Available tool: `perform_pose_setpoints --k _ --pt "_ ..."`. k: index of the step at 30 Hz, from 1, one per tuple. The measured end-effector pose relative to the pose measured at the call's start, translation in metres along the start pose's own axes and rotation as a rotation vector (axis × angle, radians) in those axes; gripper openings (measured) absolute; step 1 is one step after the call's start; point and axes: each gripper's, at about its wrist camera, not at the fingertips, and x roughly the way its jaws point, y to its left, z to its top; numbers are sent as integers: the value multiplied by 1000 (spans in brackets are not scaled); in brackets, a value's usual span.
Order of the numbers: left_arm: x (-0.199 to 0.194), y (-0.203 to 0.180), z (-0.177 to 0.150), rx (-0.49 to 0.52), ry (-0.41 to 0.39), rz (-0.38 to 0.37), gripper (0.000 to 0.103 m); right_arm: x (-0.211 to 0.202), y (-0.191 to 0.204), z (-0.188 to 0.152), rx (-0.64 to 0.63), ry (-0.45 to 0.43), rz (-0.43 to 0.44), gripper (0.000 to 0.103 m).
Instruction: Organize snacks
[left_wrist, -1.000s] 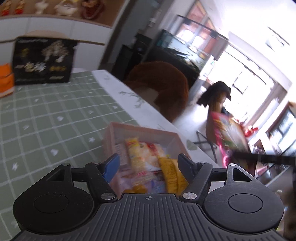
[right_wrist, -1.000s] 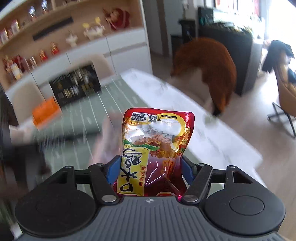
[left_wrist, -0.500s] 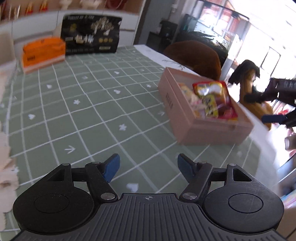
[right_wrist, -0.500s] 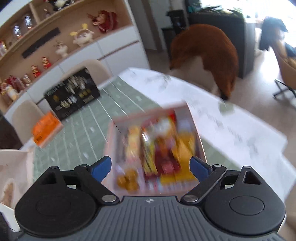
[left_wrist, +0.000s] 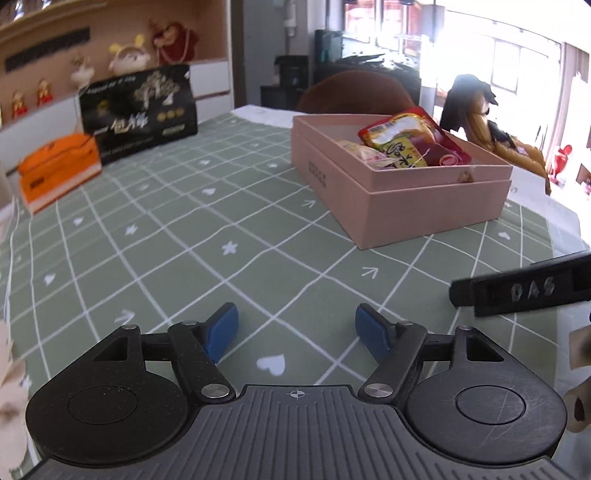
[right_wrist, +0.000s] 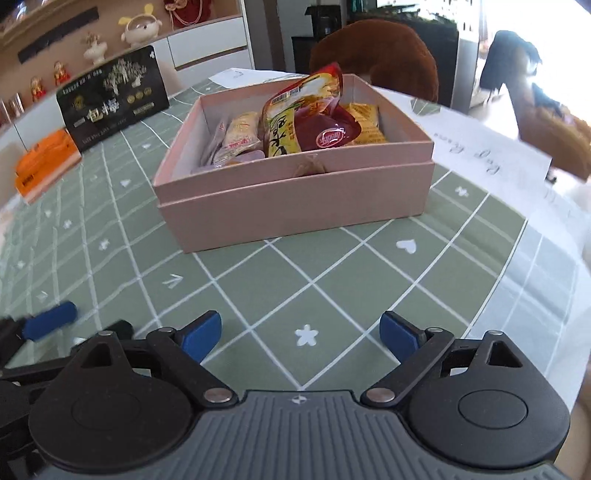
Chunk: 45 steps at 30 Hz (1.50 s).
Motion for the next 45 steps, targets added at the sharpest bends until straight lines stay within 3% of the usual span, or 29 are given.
perform_pose_setpoints --k 2,5,14,45 --pt "5 -1 4 -6 4 -1 79 6 4 -1 -29 -5 -66 103" --pt "11 -2 8 -10 2 -2 79 5 -4 -6 17 -42 -99 103" --pt "16 -4 11 -16 -7 3 79 7 -9 -23 -7 -188 -83 103" --pt "15 -5 9 -8 -13 1 78 5 -10 -24 -5 -189 -84 103"
